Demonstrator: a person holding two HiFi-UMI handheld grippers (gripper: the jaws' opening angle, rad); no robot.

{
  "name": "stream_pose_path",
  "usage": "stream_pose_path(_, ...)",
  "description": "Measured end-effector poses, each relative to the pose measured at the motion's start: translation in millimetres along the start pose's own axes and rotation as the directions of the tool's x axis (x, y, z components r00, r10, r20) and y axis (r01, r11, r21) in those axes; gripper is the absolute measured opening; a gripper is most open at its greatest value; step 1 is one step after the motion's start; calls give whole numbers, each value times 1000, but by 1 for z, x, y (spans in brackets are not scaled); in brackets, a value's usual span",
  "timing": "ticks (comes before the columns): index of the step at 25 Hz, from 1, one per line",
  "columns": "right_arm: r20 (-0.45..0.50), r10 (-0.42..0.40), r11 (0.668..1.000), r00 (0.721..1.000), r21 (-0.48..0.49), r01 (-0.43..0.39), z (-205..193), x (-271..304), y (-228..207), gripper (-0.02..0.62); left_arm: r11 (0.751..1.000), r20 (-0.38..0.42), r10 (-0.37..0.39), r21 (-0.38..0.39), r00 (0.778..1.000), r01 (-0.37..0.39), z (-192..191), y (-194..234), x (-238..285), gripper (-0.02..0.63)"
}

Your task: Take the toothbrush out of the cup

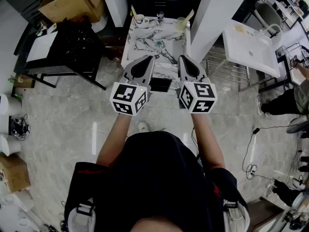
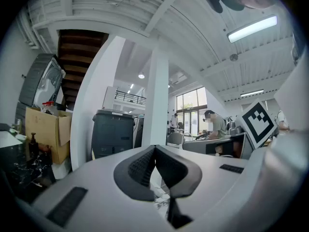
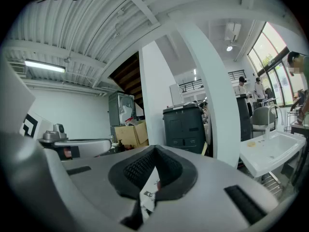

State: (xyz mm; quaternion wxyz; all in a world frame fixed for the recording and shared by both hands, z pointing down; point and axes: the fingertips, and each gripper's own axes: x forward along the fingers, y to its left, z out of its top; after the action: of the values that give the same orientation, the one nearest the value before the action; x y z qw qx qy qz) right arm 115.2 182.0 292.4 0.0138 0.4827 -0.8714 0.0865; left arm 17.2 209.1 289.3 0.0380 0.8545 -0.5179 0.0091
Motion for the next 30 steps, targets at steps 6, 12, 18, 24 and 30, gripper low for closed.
stream_pose_path(6, 12, -4, 998, 1000, 66, 3, -3, -15, -11, 32, 1000, 3, 0, -16, 1000, 0, -2, -15, -2, 11)
stream_pose_path(12, 8, 17, 996, 1000, 83, -18, -12, -27, -16, 33, 1000, 1, 15, -21, 1000, -15, -9, -28, -10, 11)
stream_pose_path(18, 4, 38, 996, 999, 86, -38, -16, -24, -13, 34, 999, -11, 44, -26, 999, -44, -15, -24, -17, 11)
stream_pose_path(24, 10, 65, 993, 998, 102, -65, -15, -17, -11, 34, 997, 5, 55, -55, 998, -55, -12, -16, -13, 11)
stream_pose_path(30, 18, 69, 996, 997, 54, -70, -13, 2, -15, 34, 994, 16, 27, -110, 999, -26, -14, -6, 7, 11)
